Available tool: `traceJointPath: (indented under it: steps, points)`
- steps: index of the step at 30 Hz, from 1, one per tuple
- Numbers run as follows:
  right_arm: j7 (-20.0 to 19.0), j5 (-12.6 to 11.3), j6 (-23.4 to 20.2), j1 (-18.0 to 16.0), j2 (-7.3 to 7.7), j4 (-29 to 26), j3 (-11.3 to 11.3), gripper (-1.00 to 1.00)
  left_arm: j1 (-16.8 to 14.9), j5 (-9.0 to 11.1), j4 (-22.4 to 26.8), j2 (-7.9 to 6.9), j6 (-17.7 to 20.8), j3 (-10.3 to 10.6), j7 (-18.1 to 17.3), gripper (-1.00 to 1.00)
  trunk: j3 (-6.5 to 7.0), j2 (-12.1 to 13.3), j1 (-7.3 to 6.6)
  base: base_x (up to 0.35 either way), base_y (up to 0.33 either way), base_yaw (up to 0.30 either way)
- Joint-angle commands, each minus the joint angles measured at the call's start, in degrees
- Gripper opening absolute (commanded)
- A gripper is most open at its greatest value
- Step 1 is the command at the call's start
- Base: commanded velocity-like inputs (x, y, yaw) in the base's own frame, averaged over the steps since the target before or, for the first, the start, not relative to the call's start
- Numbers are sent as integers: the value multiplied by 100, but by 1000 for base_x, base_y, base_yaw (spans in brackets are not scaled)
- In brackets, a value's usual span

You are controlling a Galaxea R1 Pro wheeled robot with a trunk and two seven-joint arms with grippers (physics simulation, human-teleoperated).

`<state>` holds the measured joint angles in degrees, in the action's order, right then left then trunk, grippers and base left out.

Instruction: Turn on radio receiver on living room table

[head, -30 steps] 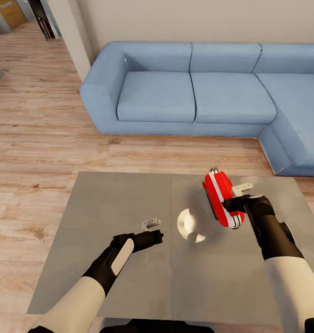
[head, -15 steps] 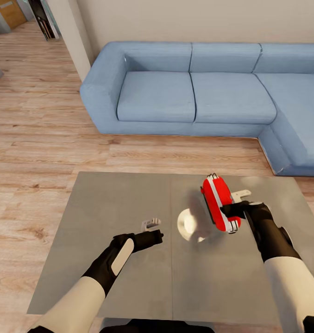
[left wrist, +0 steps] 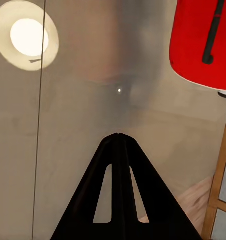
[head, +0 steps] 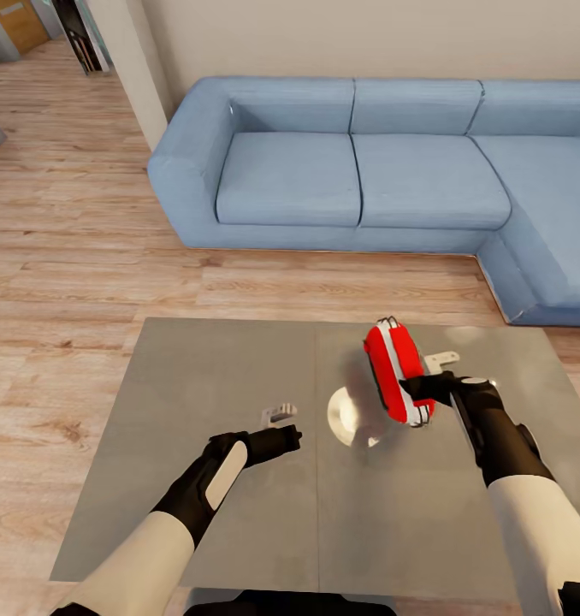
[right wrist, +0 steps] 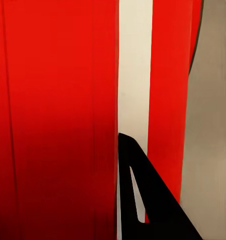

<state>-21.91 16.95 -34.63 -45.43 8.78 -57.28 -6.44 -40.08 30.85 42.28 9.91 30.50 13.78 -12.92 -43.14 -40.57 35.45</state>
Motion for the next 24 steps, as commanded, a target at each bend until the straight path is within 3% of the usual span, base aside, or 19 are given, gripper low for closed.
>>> traceJointPath:
  steps: [1, 8, 24]
  points:
    - [-11, -103, 12, -1, 0, 6, 2, -100, 0, 0, 0, -2, -2, 1, 0, -100, 0, 0, 0, 0, 0, 0]
    - [-114, -162, 355, -1, 13, 358, 2, -100, 0, 0, 0, 0, 0, 1, 0, -100, 0, 0, 0, 0, 0, 0]
    - [-103, -166, 309, -1, 45, 676, -13, -100, 0, 0, 0, 2, -8, -3, 0, -100, 0, 0, 0, 0, 0, 0]
